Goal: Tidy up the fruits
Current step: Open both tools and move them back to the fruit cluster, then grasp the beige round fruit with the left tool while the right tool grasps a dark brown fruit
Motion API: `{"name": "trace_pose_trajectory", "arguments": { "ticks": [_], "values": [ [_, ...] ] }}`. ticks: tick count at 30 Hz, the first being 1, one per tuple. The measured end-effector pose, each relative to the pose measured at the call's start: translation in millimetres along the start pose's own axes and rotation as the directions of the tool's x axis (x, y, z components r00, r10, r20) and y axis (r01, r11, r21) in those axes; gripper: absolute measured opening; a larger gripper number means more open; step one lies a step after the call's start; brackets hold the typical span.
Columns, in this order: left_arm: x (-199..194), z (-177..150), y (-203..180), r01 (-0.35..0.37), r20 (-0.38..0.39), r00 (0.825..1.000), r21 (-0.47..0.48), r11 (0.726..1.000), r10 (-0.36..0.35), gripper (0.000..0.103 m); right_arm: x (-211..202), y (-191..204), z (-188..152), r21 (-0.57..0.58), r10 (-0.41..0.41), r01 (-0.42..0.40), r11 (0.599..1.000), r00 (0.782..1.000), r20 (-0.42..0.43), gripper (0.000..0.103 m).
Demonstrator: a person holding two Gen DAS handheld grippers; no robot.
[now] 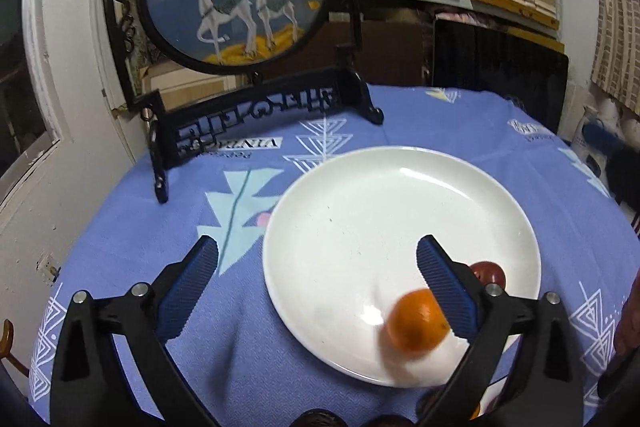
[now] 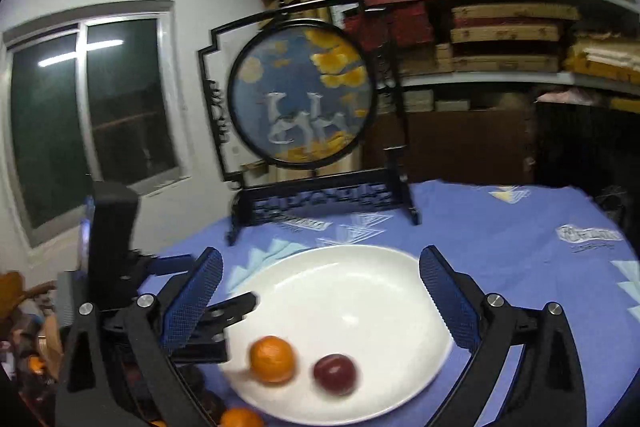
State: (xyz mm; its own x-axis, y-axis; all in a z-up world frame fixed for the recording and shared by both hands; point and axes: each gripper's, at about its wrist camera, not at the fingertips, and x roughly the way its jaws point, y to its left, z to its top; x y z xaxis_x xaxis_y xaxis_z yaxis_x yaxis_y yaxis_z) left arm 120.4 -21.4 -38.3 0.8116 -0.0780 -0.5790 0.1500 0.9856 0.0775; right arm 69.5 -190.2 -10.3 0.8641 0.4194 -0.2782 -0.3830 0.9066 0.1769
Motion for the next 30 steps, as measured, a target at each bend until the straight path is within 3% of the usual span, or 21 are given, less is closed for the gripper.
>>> {"name": "trace_pose_trajectory", "arguments": {
  "ticks": [4,7,9,11,14,18,19,24,28,30],
  "values": [
    [-14,6,6,0.016,0.048,0.999,-0.019,1.000,-0.015,0.097,5,0,1,0.042,0.046,-0.043,0.998,0.996,-0.075,0.099],
    [-34,0,9,0.018,0.089,0.996,-0.016,1.000,-0.016,0.097,-13,8,-8,0.127,0.107,-0.093,0.988,0.989,-0.105,0.099],
    [-47,-13,11,0.046,0.083,0.996,-0.002,0.999,-0.045,0.097,-28,19,-22,0.098,0.107,-0.091,0.991,0.979,-0.176,0.099],
    [-61,-32,12,0.077,0.055,0.995,0.037,0.996,-0.079,0.097,-49,33,-42,-0.009,0.044,-0.048,0.999,0.965,-0.259,0.099],
    [-81,-61,13,0.093,0.016,0.995,0.101,0.990,-0.095,0.097,-85,48,-77,-0.132,-0.012,-0.039,0.990,0.932,-0.363,0.099],
    [-110,-90,12,0.174,-0.040,0.985,0.188,0.967,-0.169,0.097,-115,62,-119,-0.210,-0.026,-0.088,0.974,0.873,-0.487,0.097],
    [-116,-97,10,0.201,-0.057,0.979,0.211,0.957,-0.194,0.097,-117,64,-124,-0.230,-0.034,-0.094,0.969,0.867,-0.497,0.096],
    [-133,-128,-9,0.343,-0.180,0.937,0.308,0.887,-0.300,0.097,-115,63,-149,-0.321,-0.091,-0.113,0.940,0.826,-0.556,0.076],
    [-124,-143,-27,0.367,-0.246,0.923,0.340,0.866,-0.295,0.097,-93,56,-149,-0.323,-0.079,-0.144,0.935,0.806,-0.587,0.061],
    [-118,-149,-36,0.376,-0.275,0.916,0.341,0.862,-0.291,0.097,-83,57,-149,-0.310,-0.051,-0.176,0.934,0.795,-0.605,0.043]
  ]
}}
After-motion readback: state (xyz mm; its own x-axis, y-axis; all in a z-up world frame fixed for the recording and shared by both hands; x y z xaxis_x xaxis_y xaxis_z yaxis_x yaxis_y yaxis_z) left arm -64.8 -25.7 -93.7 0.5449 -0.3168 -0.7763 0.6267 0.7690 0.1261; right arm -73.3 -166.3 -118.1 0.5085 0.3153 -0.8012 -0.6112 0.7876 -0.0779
